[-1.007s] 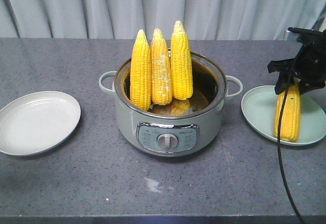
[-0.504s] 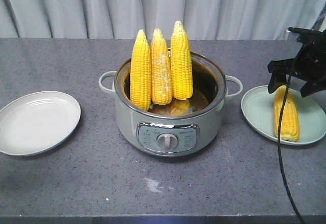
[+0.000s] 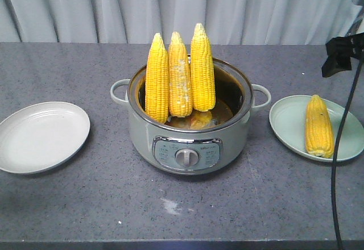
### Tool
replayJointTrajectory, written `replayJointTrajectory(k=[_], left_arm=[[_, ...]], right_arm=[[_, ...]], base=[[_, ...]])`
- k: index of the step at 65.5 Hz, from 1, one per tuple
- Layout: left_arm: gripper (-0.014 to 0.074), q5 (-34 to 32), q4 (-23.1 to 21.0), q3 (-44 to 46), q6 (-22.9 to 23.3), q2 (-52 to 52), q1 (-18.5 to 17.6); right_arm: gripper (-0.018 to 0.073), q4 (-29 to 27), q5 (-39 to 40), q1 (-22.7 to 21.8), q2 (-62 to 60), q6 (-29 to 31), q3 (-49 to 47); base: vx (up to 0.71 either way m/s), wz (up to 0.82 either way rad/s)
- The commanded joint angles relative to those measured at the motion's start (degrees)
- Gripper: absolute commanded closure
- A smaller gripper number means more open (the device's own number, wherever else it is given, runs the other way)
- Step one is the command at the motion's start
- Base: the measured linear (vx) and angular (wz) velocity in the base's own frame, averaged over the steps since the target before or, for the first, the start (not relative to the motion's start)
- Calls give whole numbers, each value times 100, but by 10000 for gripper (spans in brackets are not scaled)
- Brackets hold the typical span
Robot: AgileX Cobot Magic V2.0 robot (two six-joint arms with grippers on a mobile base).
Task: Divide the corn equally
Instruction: 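Reach the left gripper over the pot to the corn cob nearest it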
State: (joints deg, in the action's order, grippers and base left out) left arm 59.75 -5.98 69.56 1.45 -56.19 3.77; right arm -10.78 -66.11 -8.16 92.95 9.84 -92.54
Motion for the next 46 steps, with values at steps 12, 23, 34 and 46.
replayJointTrajectory(k=[12,23,34,46], left_arm=[[80,-461,-80,199,-2,35,-19],[80,-419,-88,199,-145,35,-19],[80,-425,-536,199,-357,35,-19],[80,-565,-1795,251,-1281,-159,-25]], right_arm=[[-34,-32,1019,-14,-2192,202,1816],[-34,-30,1195,-14,-2947,347,2553],[-34,-72,1323,-14,-3325,332,2741],[-34,-94,1299,-14,-3393,332,2741]], base=[[0,0],[0,0],[0,0],[0,0]])
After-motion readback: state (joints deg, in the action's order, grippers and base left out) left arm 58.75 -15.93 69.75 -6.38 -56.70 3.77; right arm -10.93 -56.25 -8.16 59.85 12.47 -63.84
